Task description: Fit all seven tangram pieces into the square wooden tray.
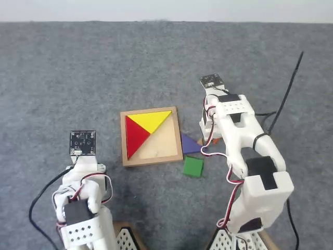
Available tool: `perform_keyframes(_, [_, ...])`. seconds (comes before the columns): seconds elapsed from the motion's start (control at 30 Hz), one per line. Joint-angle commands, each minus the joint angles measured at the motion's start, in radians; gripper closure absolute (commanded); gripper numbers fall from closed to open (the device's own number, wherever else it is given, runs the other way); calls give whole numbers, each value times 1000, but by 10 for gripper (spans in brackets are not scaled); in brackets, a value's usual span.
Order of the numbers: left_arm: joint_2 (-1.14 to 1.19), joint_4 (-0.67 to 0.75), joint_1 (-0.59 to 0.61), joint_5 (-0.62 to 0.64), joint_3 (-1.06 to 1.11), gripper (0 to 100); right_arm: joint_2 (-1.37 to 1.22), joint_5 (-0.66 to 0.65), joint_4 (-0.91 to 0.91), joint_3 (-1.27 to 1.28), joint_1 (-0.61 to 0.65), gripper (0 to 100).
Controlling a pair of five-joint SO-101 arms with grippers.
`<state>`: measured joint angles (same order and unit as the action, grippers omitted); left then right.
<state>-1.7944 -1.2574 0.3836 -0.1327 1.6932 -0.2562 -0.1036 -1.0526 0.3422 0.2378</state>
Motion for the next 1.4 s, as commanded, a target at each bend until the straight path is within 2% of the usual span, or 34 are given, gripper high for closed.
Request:
perform_keyframes(0.0, [-18, -5, 3, -9, -8, 985, 30, -9, -21, -31, -2, 859])
perform_keyframes(0.13, [-18, -5, 3, -9, -8, 985, 137, 11, -42, -23, 22, 859])
perform_keyframes(0.27, [-18, -5, 3, -9, -8, 985, 213, 40, -76, -23, 107, 859])
perform_keyframes(0.43, [-18, -5, 3, -9, -8, 985, 226, 41, -88, -29, 234, 859])
perform_keyframes(0.6, [-18, -5, 3, -9, -8, 985, 226, 64, -84, -28, 286, 859])
perform_keyframes(0.8, [-18, -5, 3, -9, -8, 985, 234, 69, -87, -28, 269, 857])
perform_keyframes(1.07, [-18, -5, 3, -9, -8, 985, 225, 167, -58, -72, 59, 853])
perform_keyframes(1.27, [-18, -5, 3, -9, -8, 985, 188, 176, -50, -60, 16, 745])
perform_keyframes(1.37, [-18, -5, 3, -9, -8, 985, 124, 176, -12, -60, 16, 735])
